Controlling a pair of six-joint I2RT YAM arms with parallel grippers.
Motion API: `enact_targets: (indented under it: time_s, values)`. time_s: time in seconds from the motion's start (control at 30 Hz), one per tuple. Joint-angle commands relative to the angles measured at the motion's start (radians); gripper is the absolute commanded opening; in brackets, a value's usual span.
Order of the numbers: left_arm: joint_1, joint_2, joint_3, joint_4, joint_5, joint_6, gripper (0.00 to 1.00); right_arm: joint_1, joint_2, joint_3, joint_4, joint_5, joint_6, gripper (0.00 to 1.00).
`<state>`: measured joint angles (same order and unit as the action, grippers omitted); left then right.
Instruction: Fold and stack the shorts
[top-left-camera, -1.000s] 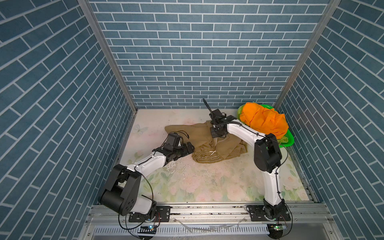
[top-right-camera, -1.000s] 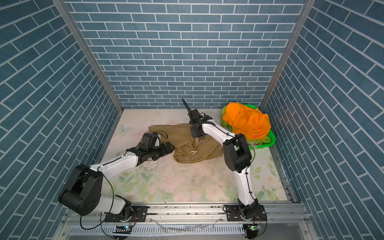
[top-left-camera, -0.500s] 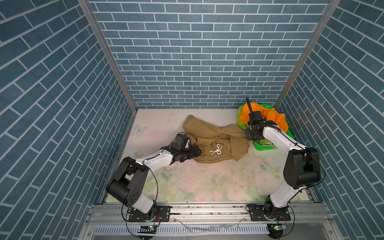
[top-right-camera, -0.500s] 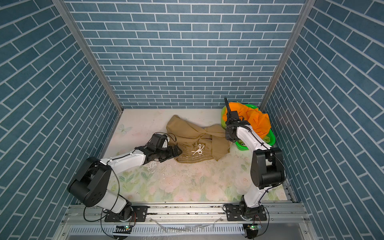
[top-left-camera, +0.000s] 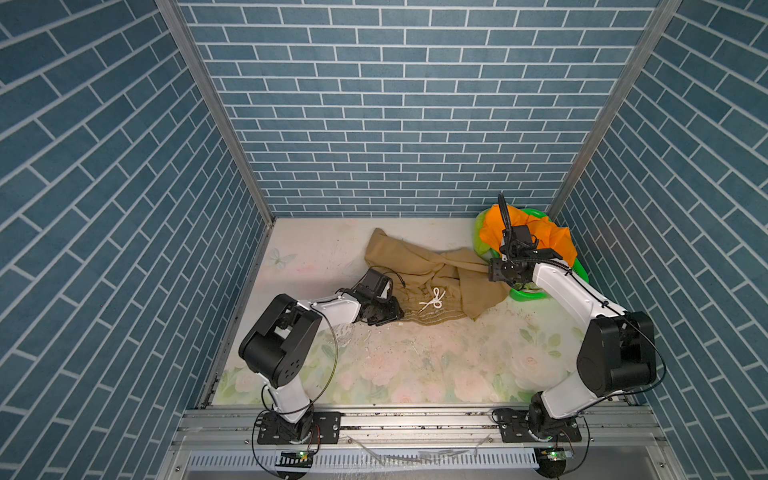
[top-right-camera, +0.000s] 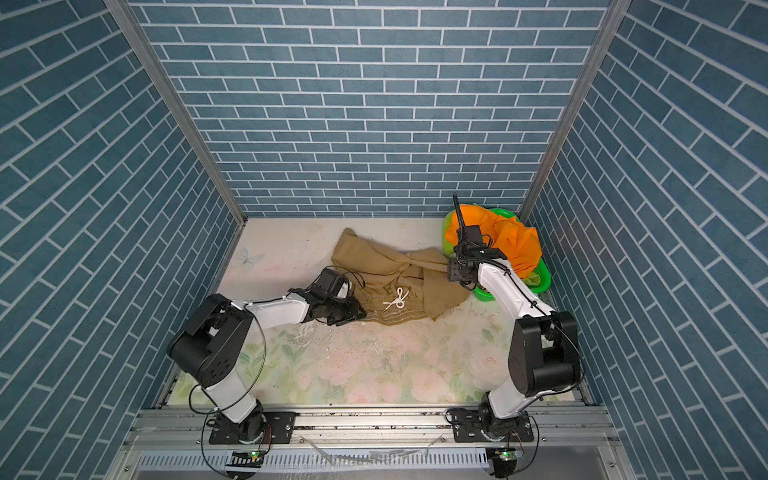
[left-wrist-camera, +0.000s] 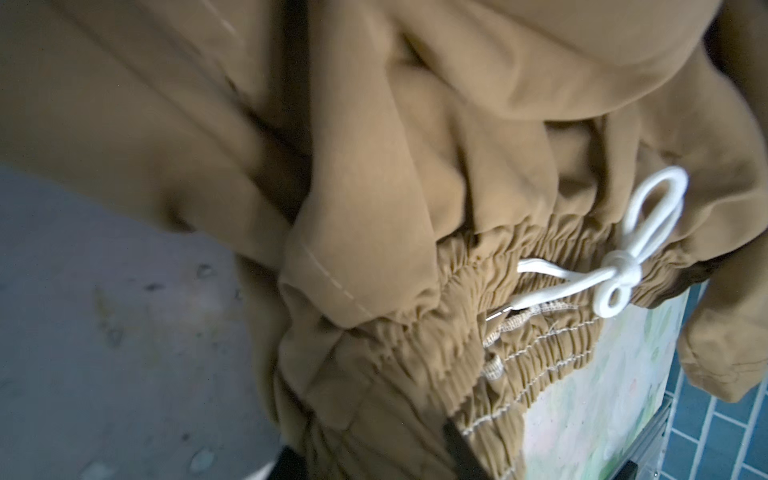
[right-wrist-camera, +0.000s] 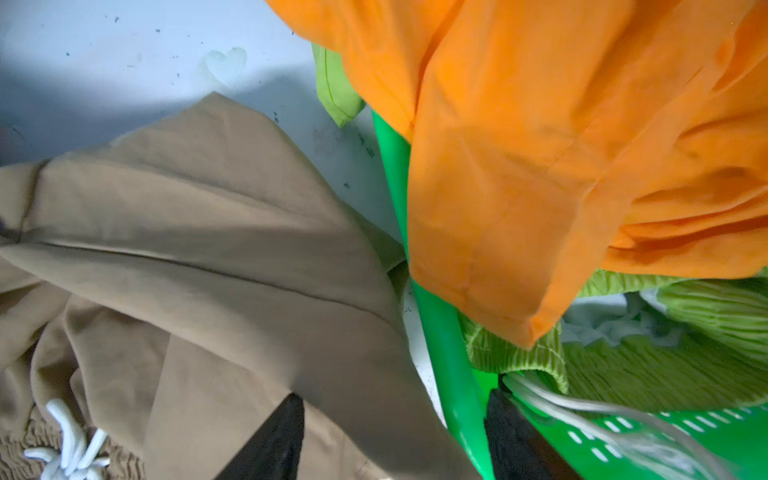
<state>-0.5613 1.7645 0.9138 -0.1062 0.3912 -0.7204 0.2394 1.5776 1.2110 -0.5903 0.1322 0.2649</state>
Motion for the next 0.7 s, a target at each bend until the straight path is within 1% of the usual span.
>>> enact_targets:
  time_s: [0.0,0.03,0.07,0.1,0.17,0.2,0.27,0.3,0.33,0.37,0.43,0.47,0.5,0.53,0.57,0.6,0.63,0.67]
  values:
    - [0.002,0.040,0.085,-0.136,-0.001,0.108,0.06,0.001,-0.038,-0.021,0.020,-0.040,0.031,0.71]
    - [0.015,0.040,0.121,-0.207,-0.030,0.148,0.00,0.000,-0.041,-0.026,0.020,-0.043,0.032,0.71]
    - [0.039,0.040,0.166,-0.290,-0.079,0.207,0.00,0.001,-0.049,-0.033,0.021,-0.052,0.032,0.71]
    - [0.072,0.041,0.222,-0.379,-0.154,0.262,0.00,0.001,-0.053,-0.040,0.025,-0.061,0.033,0.72]
    - [0.144,0.046,0.323,-0.501,-0.320,0.325,0.00,0.005,-0.061,-0.053,0.037,-0.091,0.045,0.73]
    - [0.181,0.044,0.353,-0.515,-0.389,0.333,0.00,0.011,-0.062,-0.060,0.046,-0.106,0.056,0.74]
    - [0.223,0.059,0.423,-0.516,-0.530,0.351,0.00,0.034,-0.056,-0.068,0.064,-0.122,0.074,0.76]
    - [0.239,0.086,0.478,-0.512,-0.573,0.370,0.00,0.055,-0.048,-0.067,0.069,-0.126,0.080,0.77]
    - [0.256,0.123,0.542,-0.531,-0.582,0.382,0.00,0.078,-0.041,-0.061,0.067,-0.126,0.080,0.77]
    - [0.276,0.177,0.648,-0.587,-0.584,0.390,0.00,0.105,-0.029,-0.051,0.059,-0.121,0.081,0.79]
    - [0.296,0.265,0.838,-0.693,-0.592,0.411,0.05,0.156,-0.010,-0.031,0.041,-0.108,0.075,0.80]
    - [0.300,0.294,0.920,-0.731,-0.594,0.420,0.10,0.179,-0.001,-0.024,0.038,-0.106,0.073,0.82]
    - [0.304,0.315,0.987,-0.765,-0.586,0.423,0.20,0.193,0.008,-0.017,0.037,-0.110,0.074,0.85]
    - [0.307,0.323,1.023,-0.784,-0.566,0.421,0.26,0.201,0.016,-0.011,0.041,-0.116,0.076,0.87]
    - [0.308,0.320,1.033,-0.785,-0.528,0.420,0.31,0.205,0.025,-0.002,0.044,-0.123,0.079,0.89]
    - [0.308,0.309,1.018,-0.772,-0.497,0.416,0.35,0.208,0.035,0.009,0.045,-0.123,0.079,0.91]
    - [0.308,0.289,0.983,-0.753,-0.468,0.409,0.40,0.210,0.048,0.024,0.043,-0.121,0.079,0.95]
    - [0.308,0.266,0.937,-0.731,-0.450,0.398,0.45,0.210,0.062,0.043,0.040,-0.120,0.077,0.96]
